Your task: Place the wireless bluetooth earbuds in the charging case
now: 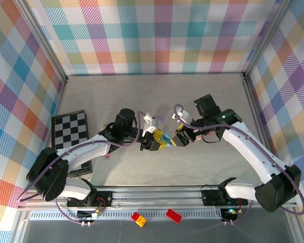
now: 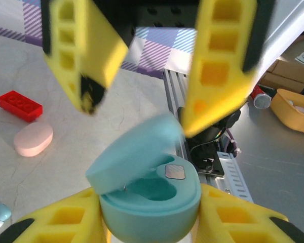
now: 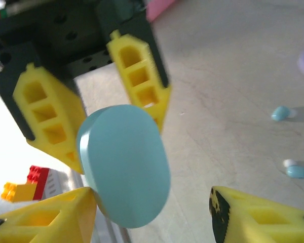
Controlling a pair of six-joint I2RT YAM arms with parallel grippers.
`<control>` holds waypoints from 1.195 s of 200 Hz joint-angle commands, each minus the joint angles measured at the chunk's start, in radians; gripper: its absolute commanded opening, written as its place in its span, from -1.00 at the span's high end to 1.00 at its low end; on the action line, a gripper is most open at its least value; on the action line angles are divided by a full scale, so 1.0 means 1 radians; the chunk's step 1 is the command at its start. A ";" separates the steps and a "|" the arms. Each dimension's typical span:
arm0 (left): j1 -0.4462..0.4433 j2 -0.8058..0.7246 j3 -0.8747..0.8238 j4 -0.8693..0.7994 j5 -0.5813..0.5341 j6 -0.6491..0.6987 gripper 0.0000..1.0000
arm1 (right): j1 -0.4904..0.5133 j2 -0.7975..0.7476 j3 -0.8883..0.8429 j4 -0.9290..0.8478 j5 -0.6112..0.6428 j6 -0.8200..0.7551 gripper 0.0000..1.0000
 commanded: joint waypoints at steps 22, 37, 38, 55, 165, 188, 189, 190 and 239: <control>-0.005 -0.036 -0.021 0.081 0.046 0.018 0.23 | -0.050 -0.032 -0.012 0.076 0.010 0.067 -0.30; -0.002 -0.034 -0.027 0.108 0.035 0.007 0.23 | -0.050 -0.054 -0.022 0.087 -0.041 0.057 -0.34; -0.002 -0.034 -0.028 0.111 0.033 0.006 0.23 | -0.051 -0.056 -0.022 0.088 -0.044 0.057 -0.35; 0.010 -0.030 -0.046 0.180 0.018 -0.029 0.23 | -0.052 -0.101 -0.049 0.129 -0.102 0.062 -0.40; 0.135 -0.085 -0.195 0.606 -0.208 -0.227 0.24 | -0.196 -0.154 -0.412 0.656 0.234 0.802 -0.37; 0.135 -0.080 -0.203 0.656 -0.240 -0.250 0.24 | -0.193 -0.035 -0.450 0.674 0.272 0.948 -0.32; 0.135 -0.079 -0.203 0.659 -0.241 -0.251 0.24 | -0.192 -0.031 -0.453 0.680 0.269 0.955 -0.31; 0.134 -0.079 -0.204 0.663 -0.242 -0.253 0.24 | -0.192 -0.028 -0.456 0.687 0.267 0.963 -0.31; 0.134 -0.059 -0.215 0.762 -0.262 -0.301 0.26 | -0.124 0.155 -0.503 0.846 0.289 1.203 -0.18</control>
